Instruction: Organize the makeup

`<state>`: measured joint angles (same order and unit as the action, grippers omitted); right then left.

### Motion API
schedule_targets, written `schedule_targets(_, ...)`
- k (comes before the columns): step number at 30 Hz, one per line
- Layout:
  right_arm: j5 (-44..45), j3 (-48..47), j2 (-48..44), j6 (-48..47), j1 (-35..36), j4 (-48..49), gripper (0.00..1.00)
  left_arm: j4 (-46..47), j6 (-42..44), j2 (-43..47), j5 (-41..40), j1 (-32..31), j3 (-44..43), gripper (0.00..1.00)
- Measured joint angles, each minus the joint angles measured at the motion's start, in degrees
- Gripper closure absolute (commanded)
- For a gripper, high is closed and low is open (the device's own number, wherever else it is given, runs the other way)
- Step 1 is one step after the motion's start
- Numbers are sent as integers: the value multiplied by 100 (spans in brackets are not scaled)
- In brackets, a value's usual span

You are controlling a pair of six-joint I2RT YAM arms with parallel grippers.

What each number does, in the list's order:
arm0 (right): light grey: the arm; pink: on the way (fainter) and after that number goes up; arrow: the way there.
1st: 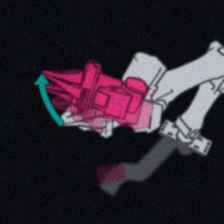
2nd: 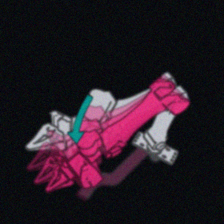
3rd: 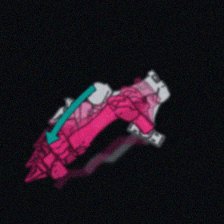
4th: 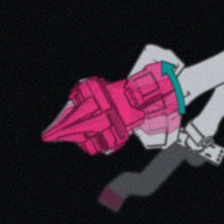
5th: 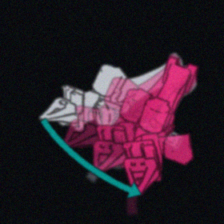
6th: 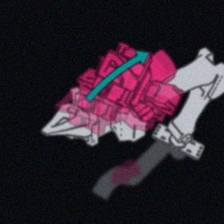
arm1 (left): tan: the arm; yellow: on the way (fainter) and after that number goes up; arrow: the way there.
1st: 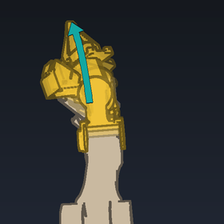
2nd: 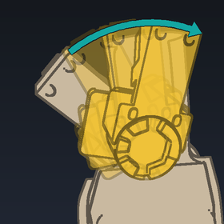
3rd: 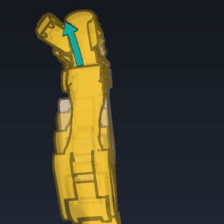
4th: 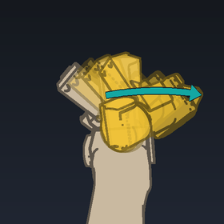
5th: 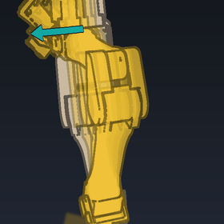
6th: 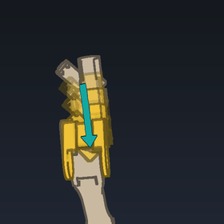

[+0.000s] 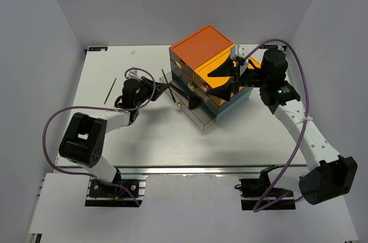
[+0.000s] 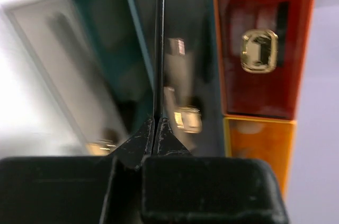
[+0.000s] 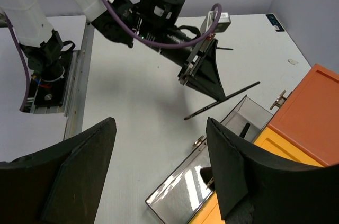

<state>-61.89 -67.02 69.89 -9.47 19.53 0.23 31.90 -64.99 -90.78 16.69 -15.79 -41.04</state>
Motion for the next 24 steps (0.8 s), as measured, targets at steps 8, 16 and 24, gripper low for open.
schedule_targets(8, 24, 168, -240, 13, -66, 98, 26, 647, -1423, -461, -1029, -866, -216, 72)
schedule_targets(16, 26, 280, -330, 31, -166, 170, 25, 321, -1650, -726, -1303, -896, -518, 49)
schedule_targets(24, 24, 350, -339, 42, -184, 179, 24, -212, -1211, -691, -1257, -835, -809, 93)
